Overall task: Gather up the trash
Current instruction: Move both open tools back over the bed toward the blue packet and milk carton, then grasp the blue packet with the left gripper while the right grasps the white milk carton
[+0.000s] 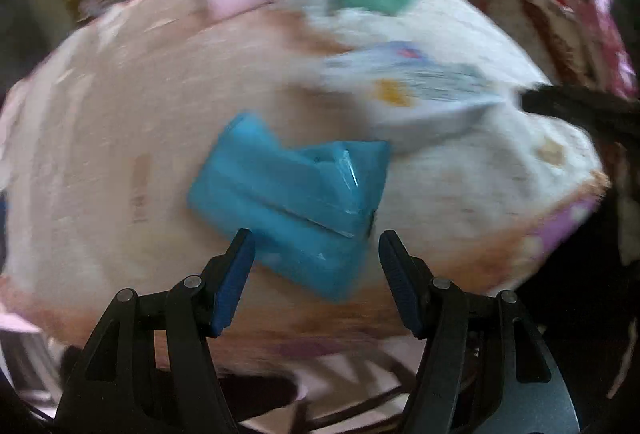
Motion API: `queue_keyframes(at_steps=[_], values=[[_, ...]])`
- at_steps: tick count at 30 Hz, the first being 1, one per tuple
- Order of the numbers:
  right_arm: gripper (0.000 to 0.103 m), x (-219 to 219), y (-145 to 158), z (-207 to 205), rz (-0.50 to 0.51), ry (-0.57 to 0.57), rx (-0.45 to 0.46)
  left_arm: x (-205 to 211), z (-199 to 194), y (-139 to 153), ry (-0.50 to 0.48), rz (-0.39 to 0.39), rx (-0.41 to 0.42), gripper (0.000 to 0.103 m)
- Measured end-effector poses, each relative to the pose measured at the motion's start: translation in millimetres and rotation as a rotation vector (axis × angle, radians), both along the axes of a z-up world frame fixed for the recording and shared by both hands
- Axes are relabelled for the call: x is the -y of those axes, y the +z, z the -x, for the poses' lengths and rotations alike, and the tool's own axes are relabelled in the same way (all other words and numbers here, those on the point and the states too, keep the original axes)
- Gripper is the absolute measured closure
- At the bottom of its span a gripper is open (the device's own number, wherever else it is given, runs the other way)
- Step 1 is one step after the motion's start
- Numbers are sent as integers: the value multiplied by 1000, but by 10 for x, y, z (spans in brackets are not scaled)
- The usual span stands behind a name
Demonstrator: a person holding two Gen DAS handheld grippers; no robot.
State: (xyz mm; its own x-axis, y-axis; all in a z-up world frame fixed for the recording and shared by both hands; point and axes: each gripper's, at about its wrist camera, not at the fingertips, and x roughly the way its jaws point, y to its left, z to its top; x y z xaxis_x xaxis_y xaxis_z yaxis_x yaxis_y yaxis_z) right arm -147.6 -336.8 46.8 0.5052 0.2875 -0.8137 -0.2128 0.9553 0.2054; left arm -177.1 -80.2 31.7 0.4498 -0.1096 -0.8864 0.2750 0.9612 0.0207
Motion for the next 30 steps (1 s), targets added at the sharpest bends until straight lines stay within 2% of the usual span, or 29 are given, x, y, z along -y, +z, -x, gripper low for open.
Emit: queue_keyframes(at_steps=[5, 7, 10, 14, 17, 20, 23, 25, 30], values=[[35, -263, -50, -32, 38, 55, -16, -573, -191, 2, 132, 23, 7, 40], [35, -341, -62, -43, 31, 79, -33, -766, -243, 40, 163, 79, -1, 40], [35, -445, -77, -39, 13, 118, -61, -930, -254, 116, 173, 143, -1, 40], [35, -561, -169, -42, 44, 150, -111, -1045, -209, 233, 174, 122, 21, 40], [35, -564, -239, -102, 107, 119, -115, -1141, -291, 237, 212, 64, 23, 40], [35, -501, -267, -295, 143, 60, -107, -1255, -443, 135, 251, 46, -19, 40], [35, -453, -267, -573, 138, 4, -96, -1313, -602, -7, 280, 72, -62, 40], [35, -426, -255, -782, 93, -29, -83, -1329, -711, -90, 294, 96, -81, 40], [35, -404, -178, -1044, 10, -70, -61, -1345, -859, -58, 307, 201, -73, 40]])
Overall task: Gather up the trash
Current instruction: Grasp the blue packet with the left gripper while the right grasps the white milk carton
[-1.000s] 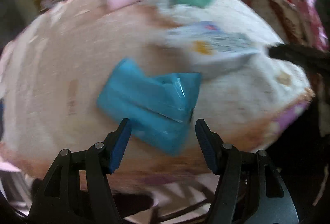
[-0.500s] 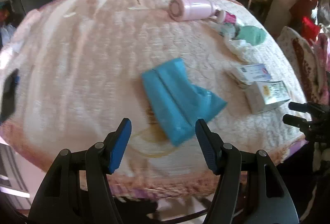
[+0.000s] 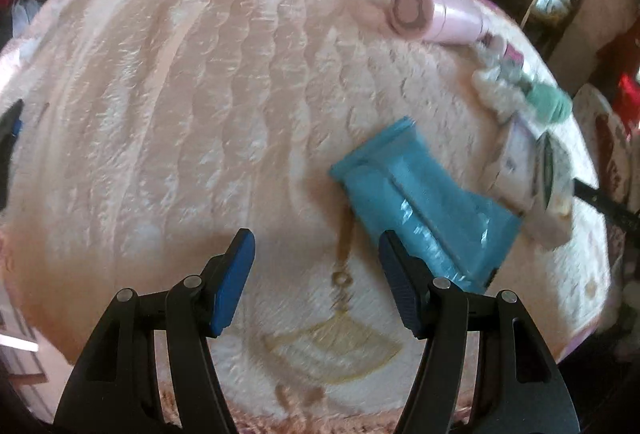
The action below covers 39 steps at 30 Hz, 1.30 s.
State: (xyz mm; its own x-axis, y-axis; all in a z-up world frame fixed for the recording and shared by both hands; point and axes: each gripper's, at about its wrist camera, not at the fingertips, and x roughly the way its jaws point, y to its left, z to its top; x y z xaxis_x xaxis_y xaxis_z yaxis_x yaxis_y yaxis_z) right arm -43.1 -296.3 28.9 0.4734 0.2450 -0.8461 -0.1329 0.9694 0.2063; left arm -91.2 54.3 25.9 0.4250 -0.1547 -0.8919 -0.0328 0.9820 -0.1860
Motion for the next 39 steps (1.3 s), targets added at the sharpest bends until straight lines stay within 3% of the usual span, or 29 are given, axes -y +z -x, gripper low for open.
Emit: queue_keyframes(at_steps=[3, 7, 13, 18, 20, 22, 28, 31, 35, 39], values=[[35, 48, 138, 21, -48, -39, 28, -1, -27, 116, -8, 66, 27, 39], [23, -96, 211, 92, -133, -37, 15, 31, -85, 216, -15, 122, 52, 39], [22, -551, -27, -17, -163, -68, -78, 123, 0, 273, 6, 94, 68, 39], [25, -714, -52, 53, -62, 3, -51, 90, 48, 242, 53, 127, 70, 39], [38, -644, 15, 109, -14, 22, -37, 101, 40, 212, 73, 141, 68, 39], [40, -515, 51, 146, 20, 23, -37, 123, 16, 167, 98, 172, 62, 39], [40, -158, -5, 225, -19, 29, -77, 303, -127, -17, 136, 234, 29, 34], [29, -77, -16, 258, -44, 19, -75, 384, -194, -11, 160, 225, 47, 31], [27, -92, 3, 258, -63, 21, -67, 496, -278, -19, 180, 191, 41, 24], [26, -183, -57, 171, -65, 21, -67, 704, -278, -32, 107, 50, 50, 22]])
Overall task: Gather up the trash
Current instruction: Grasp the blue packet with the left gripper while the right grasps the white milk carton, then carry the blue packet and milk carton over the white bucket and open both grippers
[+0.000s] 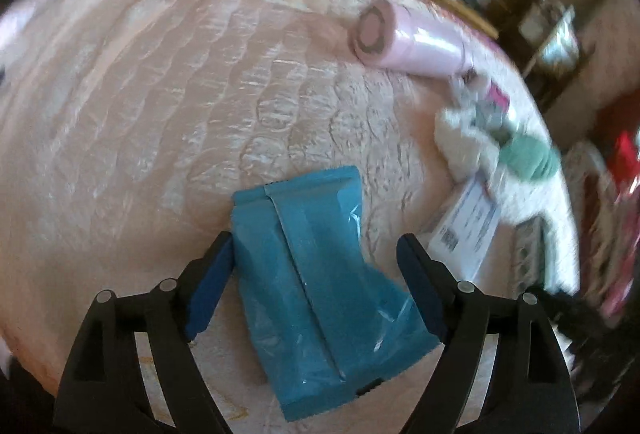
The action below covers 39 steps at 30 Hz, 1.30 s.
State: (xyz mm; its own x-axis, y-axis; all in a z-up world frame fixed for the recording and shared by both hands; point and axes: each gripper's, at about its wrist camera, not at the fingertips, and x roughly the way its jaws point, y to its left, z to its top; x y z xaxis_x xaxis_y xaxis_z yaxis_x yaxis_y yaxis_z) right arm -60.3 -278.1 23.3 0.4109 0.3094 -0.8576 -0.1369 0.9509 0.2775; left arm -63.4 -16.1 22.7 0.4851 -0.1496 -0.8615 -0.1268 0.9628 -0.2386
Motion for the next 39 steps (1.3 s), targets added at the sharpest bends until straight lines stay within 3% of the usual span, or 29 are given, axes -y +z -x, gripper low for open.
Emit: queue_keyframes(at_steps=[3, 4, 6, 8, 14, 21, 24, 29, 31, 39], values=[[29, -26, -83, -11, 26, 8, -1, 89, 46, -16, -78, -70, 3, 23], [36, -5, -91, -1, 32, 2, 8, 77, 71, -16, -88, -70, 8, 34], [38, 63, -75, 28, 22, -7, 18, 11, 112, 4, -93, -52, 12, 57], [40, 166, -8, 94, -5, -11, 37, -68, 144, 30, -92, -4, 3, 57], [45, 406, 204, 300, -63, -39, 87, 43, 313, 331, -135, -10, 91, 58], [46, 485, 122, 433, 52, -14, 19, 311, 384, 494, -200, -17, 117, 58], [45, 496, 73, 461, 153, -14, 9, 416, 402, 490, -218, -21, 114, 58], [45, 537, -3, 428, 175, -25, 27, 605, 427, 534, -258, -22, 118, 58], [51, 576, -31, 422, 151, -37, 32, 690, 438, 574, -275, -20, 126, 58], [51, 942, 257, 614, 68, -90, 98, 1207, 410, 683, -372, -10, 146, 58]])
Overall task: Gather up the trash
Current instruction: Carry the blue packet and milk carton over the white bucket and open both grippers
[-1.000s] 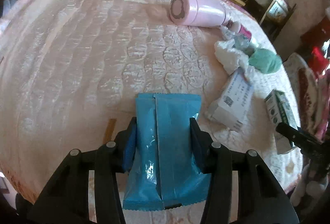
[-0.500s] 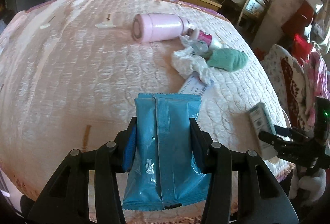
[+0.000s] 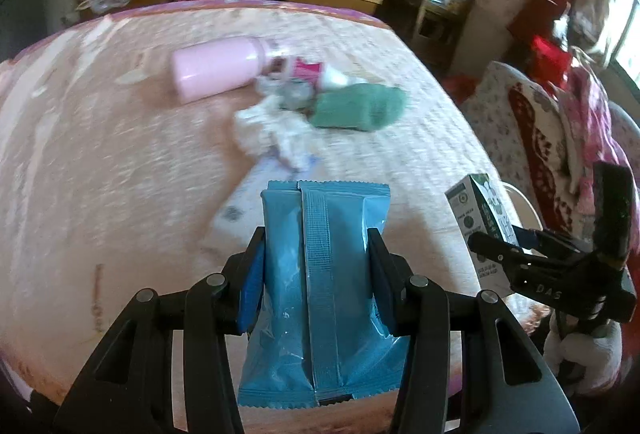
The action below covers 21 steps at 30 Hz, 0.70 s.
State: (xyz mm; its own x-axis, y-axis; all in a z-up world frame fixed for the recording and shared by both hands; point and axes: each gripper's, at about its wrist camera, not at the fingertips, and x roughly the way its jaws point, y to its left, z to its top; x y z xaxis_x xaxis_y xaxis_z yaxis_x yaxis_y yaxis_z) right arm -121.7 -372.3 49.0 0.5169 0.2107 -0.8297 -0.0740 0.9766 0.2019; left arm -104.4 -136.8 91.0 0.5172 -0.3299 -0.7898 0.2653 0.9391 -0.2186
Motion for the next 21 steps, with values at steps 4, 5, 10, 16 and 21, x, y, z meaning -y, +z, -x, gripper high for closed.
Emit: queue_keyframes(at_steps=[4, 5, 10, 16, 21], values=[[51, 237, 107, 99, -18, -40, 20, 356, -12, 55, -58, 5, 14, 58], [51, 323, 130, 134, -24, -56, 24, 435, -16, 65, -70, 6, 16, 58], [51, 709, 226, 313, -25, -128, 47, 910, -12, 102, -143, -5, 30, 58], [51, 1167, 282, 512, -22, -216, 69, 1432, 22, 135, -221, -14, 45, 58], [51, 1556, 232, 650, -26, -295, 68, 1834, 64, 106, -273, -36, 50, 58]])
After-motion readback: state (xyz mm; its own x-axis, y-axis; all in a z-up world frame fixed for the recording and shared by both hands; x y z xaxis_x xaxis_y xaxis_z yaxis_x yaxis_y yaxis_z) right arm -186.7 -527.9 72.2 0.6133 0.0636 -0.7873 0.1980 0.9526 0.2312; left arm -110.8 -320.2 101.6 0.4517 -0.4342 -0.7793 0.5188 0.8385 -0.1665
